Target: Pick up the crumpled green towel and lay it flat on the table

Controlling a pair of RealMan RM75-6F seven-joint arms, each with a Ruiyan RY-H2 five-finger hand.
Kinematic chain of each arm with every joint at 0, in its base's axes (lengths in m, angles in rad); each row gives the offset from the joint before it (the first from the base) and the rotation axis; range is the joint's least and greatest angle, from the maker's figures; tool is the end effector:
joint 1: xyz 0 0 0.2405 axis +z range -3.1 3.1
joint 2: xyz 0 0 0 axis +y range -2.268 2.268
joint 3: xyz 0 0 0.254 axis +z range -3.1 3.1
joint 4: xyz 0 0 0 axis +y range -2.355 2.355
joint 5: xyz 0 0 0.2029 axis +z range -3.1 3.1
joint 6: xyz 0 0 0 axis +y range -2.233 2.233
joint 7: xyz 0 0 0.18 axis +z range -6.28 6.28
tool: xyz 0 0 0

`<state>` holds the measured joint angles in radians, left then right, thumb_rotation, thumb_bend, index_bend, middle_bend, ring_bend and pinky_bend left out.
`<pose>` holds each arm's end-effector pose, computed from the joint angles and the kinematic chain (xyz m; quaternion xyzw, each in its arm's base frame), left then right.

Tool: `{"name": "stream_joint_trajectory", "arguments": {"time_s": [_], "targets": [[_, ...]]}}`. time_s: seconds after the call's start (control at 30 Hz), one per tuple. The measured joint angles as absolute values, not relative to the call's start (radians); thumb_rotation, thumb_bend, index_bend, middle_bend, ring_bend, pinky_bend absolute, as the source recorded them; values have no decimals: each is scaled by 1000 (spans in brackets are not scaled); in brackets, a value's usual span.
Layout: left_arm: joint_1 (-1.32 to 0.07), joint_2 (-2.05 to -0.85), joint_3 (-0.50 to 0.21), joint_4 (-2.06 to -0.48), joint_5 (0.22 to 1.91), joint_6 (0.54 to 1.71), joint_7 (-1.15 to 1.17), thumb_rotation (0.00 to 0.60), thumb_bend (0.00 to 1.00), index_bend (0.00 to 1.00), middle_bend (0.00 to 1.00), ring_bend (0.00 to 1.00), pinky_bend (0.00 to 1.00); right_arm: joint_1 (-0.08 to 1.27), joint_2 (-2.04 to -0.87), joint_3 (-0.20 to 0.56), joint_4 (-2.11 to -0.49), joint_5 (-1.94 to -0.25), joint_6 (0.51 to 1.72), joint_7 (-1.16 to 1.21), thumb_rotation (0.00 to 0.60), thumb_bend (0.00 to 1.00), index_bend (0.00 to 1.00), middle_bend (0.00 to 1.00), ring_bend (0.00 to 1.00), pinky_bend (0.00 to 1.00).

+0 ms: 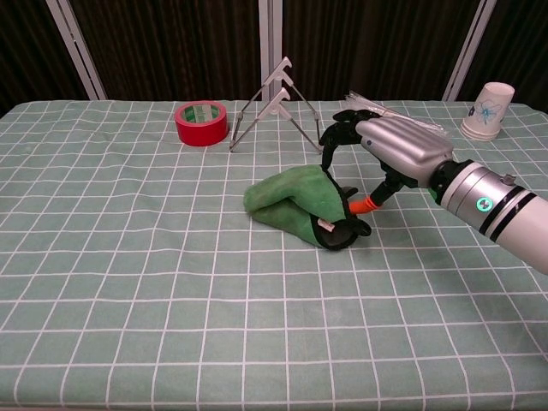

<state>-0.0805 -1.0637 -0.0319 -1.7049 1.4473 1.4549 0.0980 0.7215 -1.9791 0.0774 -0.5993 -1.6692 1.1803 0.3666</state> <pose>-0.3054 0.2097 0.1686 -0.6005 -0.3964 -0.3466 0.6017 -0.1598 -0.3777 -0.0864 0.7466 -0.3077 0.4794 0.3436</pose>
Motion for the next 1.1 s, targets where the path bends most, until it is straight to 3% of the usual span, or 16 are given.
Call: {"name": "stream_joint_trajectory", "arguments": {"time_s": [0.27,0.43,0.73,0.93,1.1], "targets": [[-88,-1061,-29,-1713,1438,1430,97,600,101,221,146,108,205,738,-2006,12,-540,-1716,1218,412,600,13,388,193,20,0],[-86,-1055,-27,-1718,1432,1427,91,600,100,221,146,108,205,746,-2026,-19,-508,-1739,1237,413,600,80,413,193,33,0],[-84,-1051,-23,-1717,1435,1426,79,600,100,221,146,108,205,762,-2067,-36,-455,-1743,1249,434,600,310,557,241,74,0],[-88,-1050,-27,-1714,1432,1422,72,600,100,221,146,108,205,782,-2083,-27,-440,-1732,1257,438,600,380,598,257,84,0],[-94,-1051,-34,-1706,1432,1420,60,600,97,221,146,108,206,799,-2087,-11,-451,-1720,1270,441,600,418,736,304,112,0]]}}
